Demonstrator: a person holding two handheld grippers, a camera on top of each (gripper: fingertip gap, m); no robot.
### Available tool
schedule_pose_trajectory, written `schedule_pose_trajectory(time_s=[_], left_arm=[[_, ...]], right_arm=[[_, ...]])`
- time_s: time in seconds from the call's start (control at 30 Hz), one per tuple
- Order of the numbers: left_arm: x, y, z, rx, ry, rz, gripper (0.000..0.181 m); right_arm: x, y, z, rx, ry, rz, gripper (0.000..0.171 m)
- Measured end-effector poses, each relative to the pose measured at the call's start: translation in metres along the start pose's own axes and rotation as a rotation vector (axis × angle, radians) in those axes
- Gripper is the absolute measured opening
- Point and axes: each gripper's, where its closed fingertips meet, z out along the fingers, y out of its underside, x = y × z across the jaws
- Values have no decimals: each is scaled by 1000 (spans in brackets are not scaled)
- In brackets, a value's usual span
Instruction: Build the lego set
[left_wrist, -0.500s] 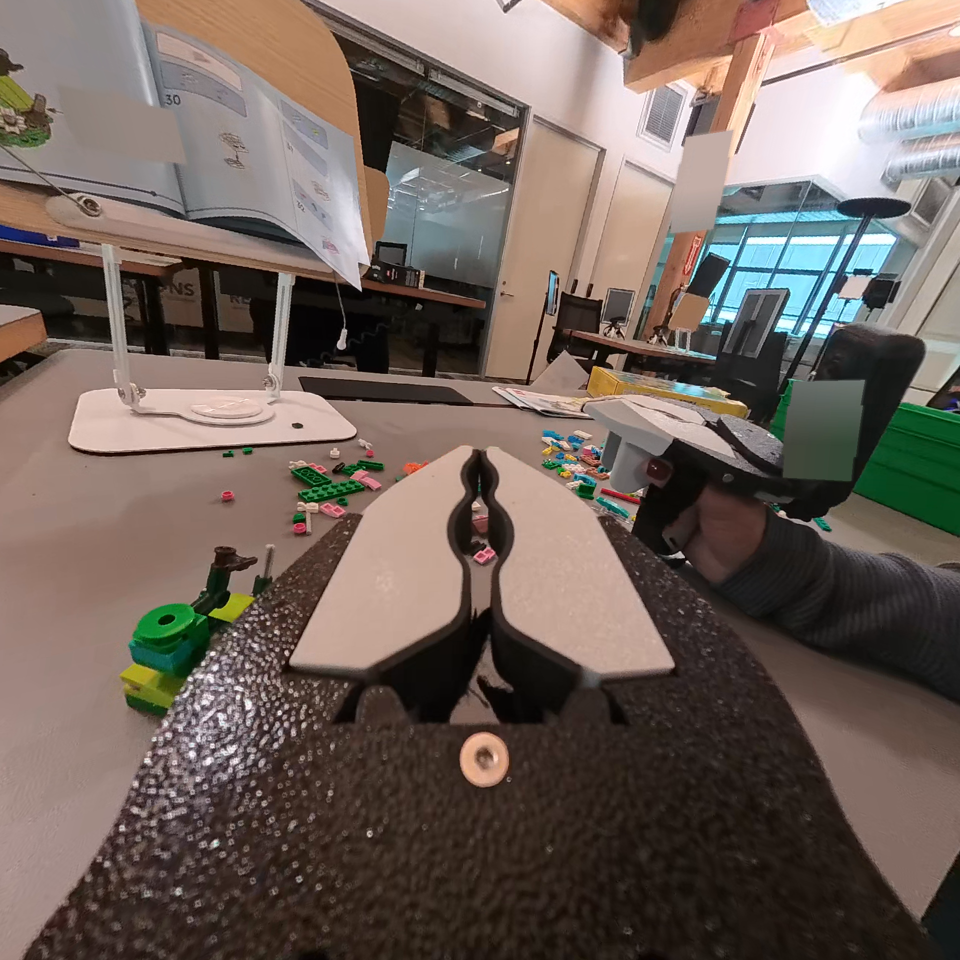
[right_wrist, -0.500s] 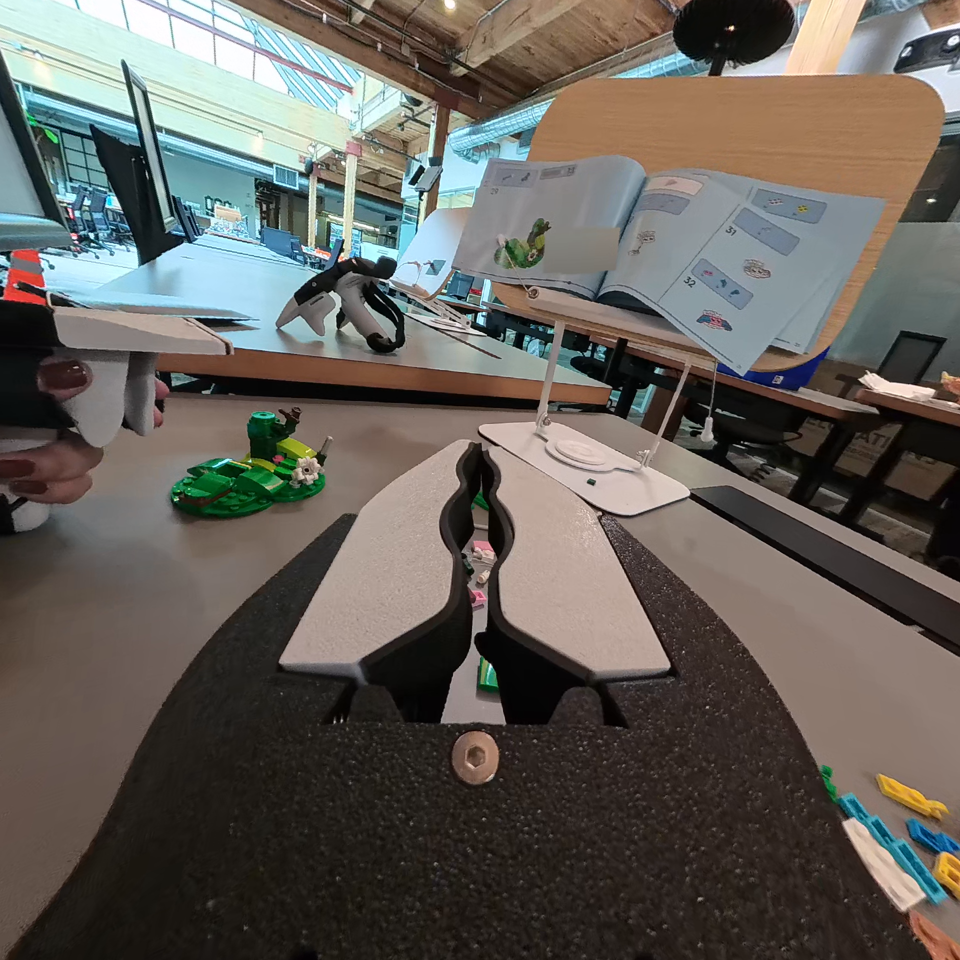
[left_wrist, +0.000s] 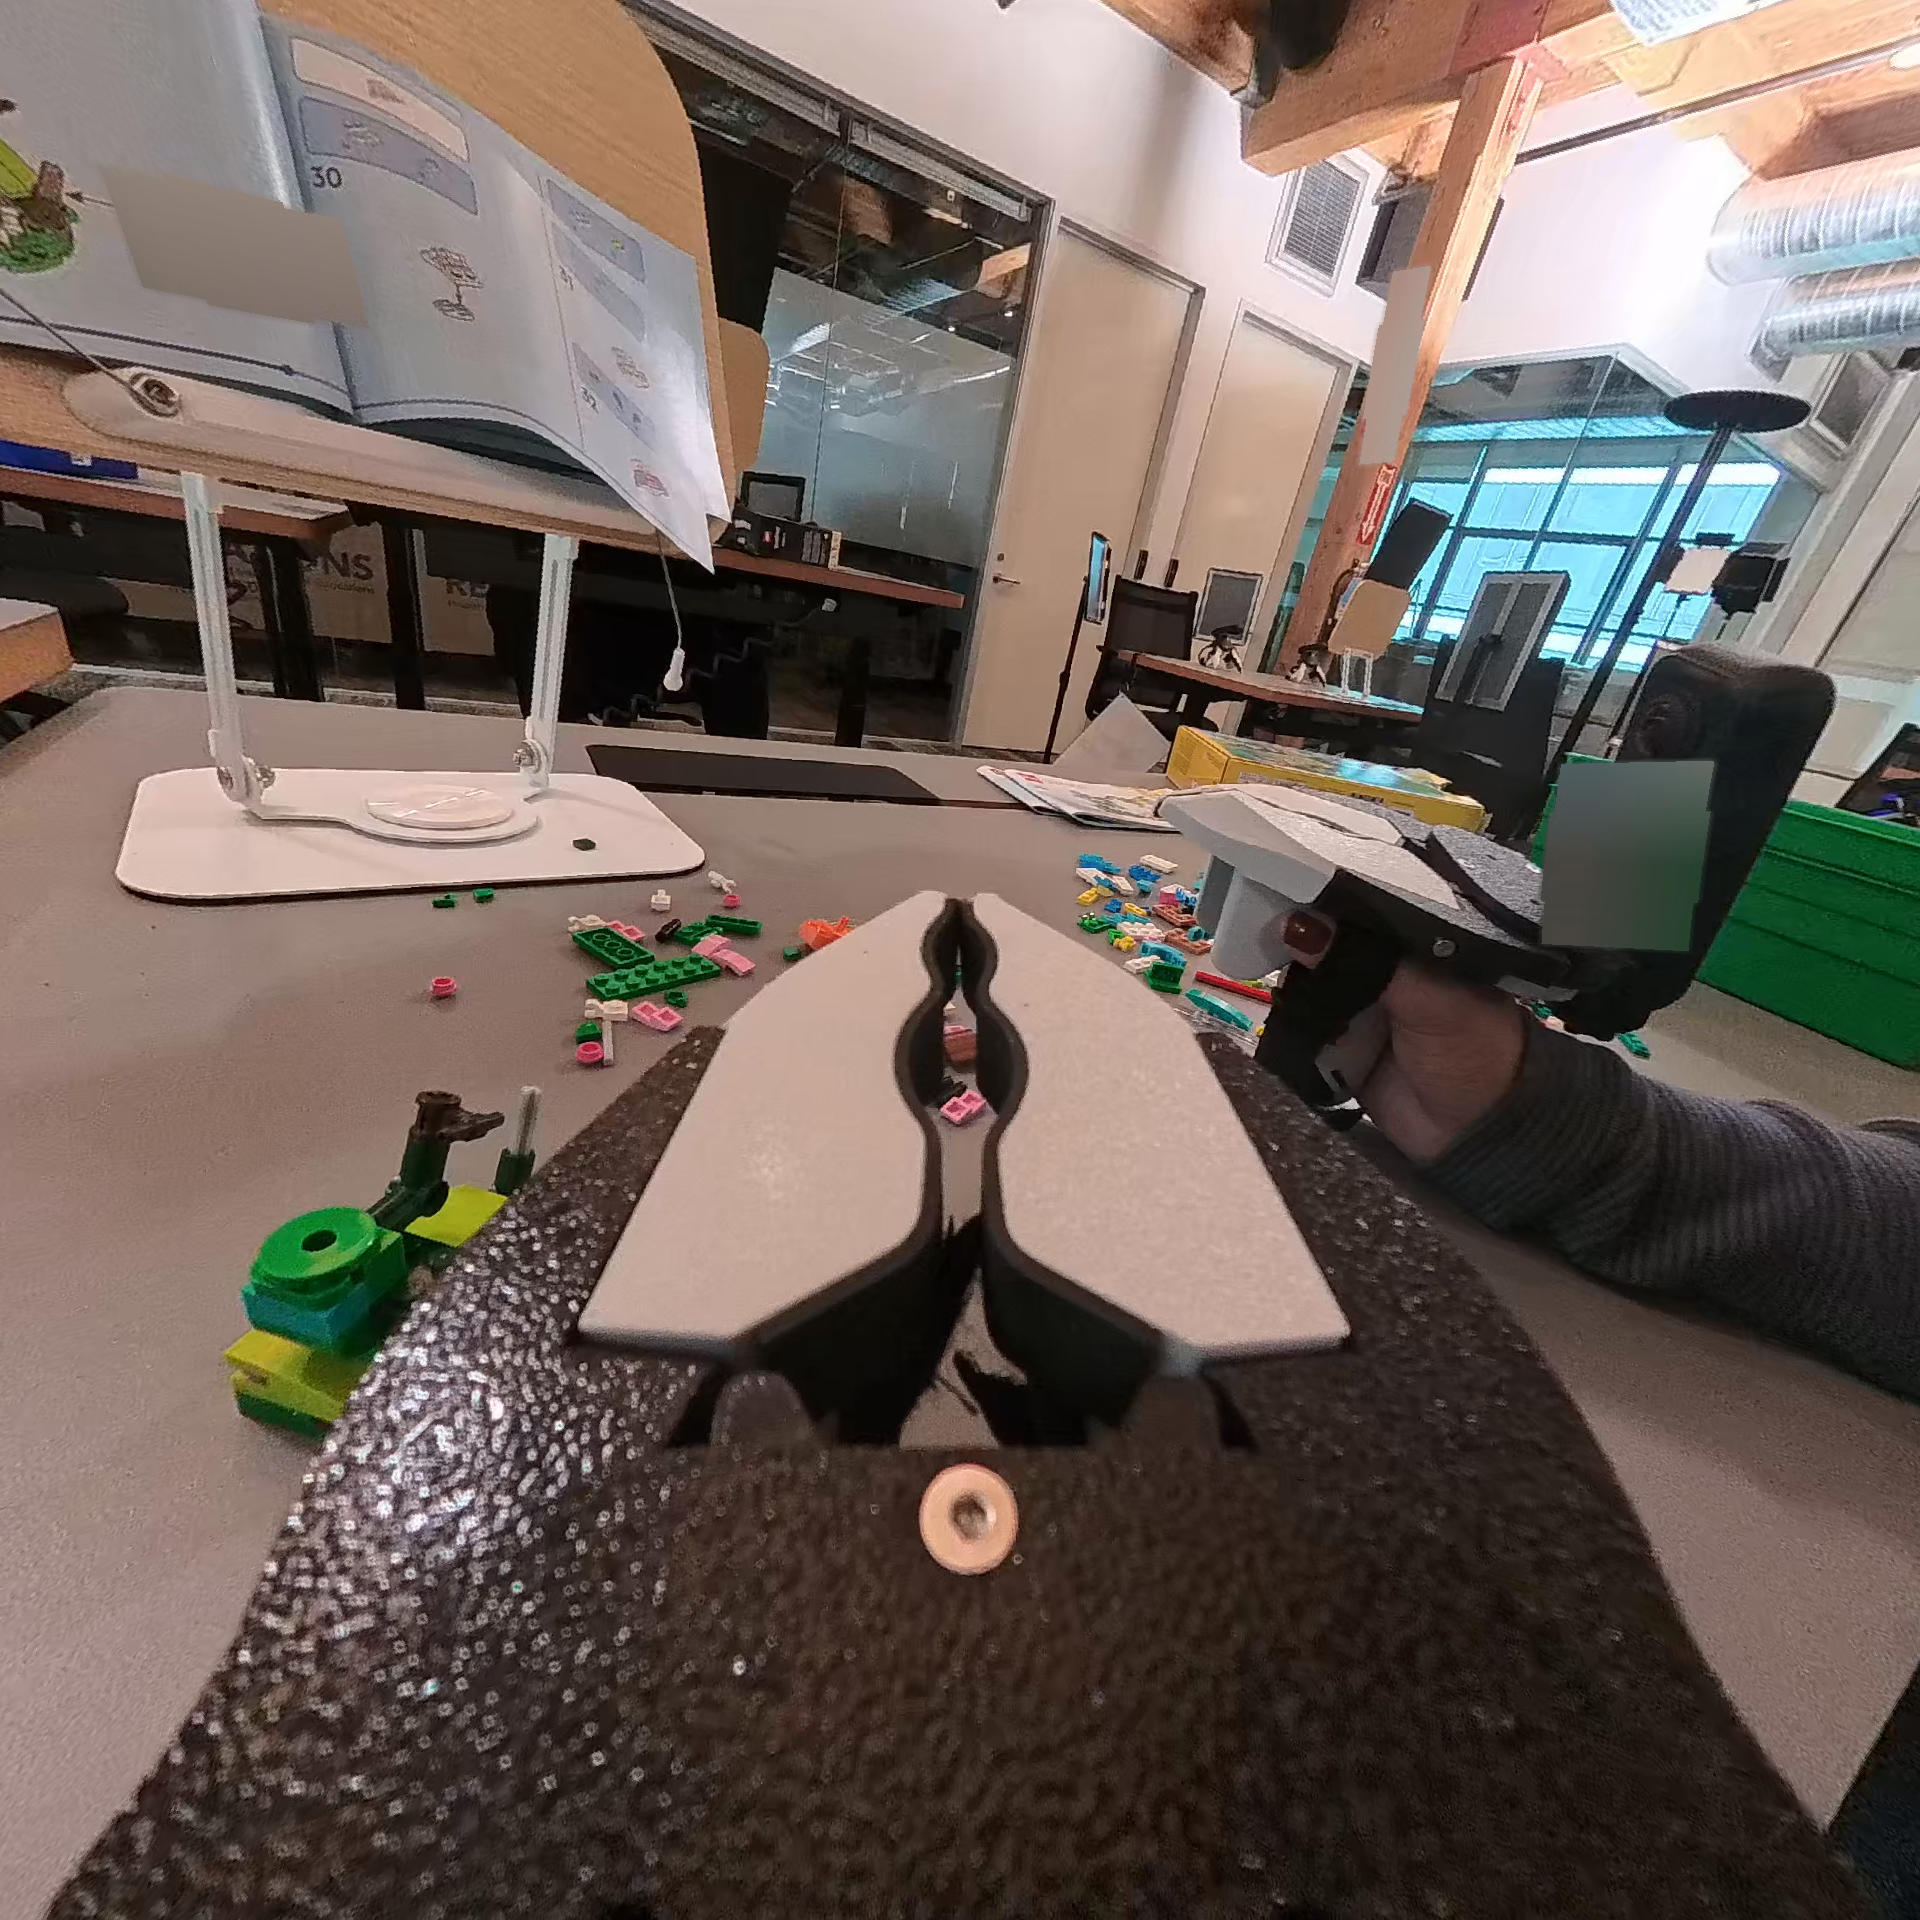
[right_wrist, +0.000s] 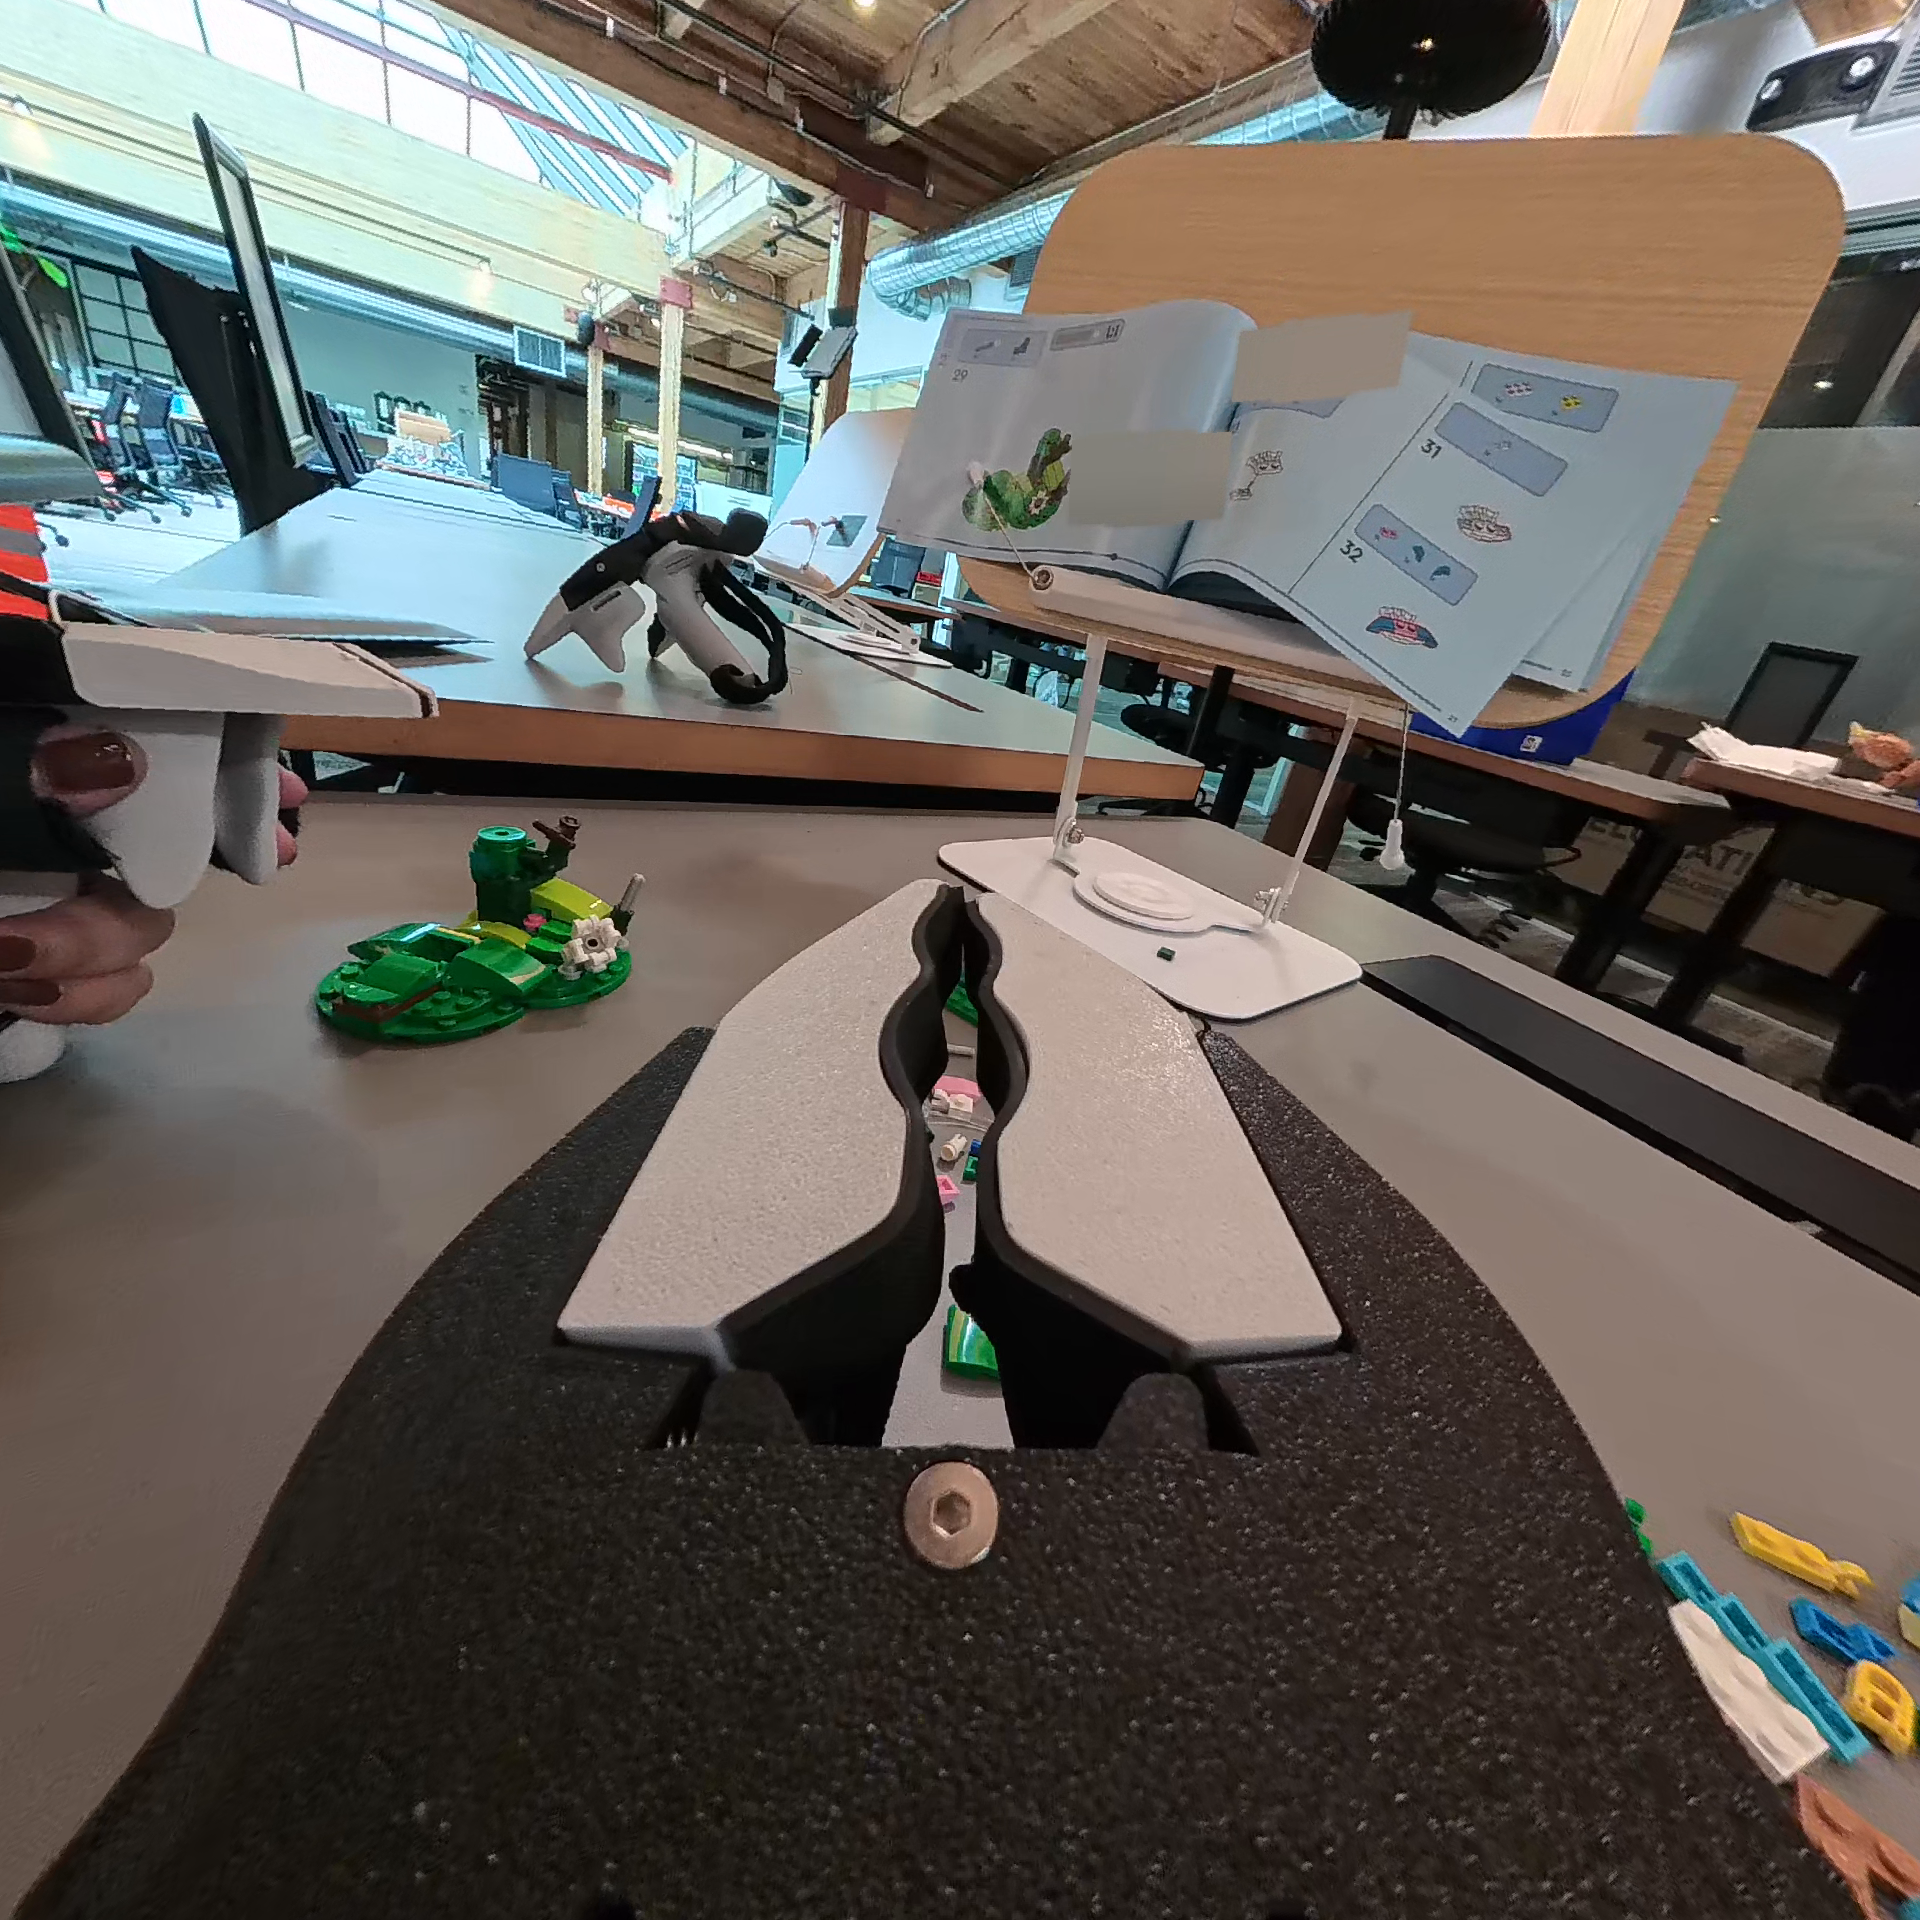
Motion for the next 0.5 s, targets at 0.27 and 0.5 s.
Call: schedule_pose_trajectory(time_s=[0.27, 0.5], left_arm=[[0, 0, 0, 2, 1, -5, 0], [0, 0, 0, 0, 2, -5, 0]], right_arm=[[0, 0, 0, -2, -2, -3, 0], [-17, 0, 3, -25, -41, -138, 0]])
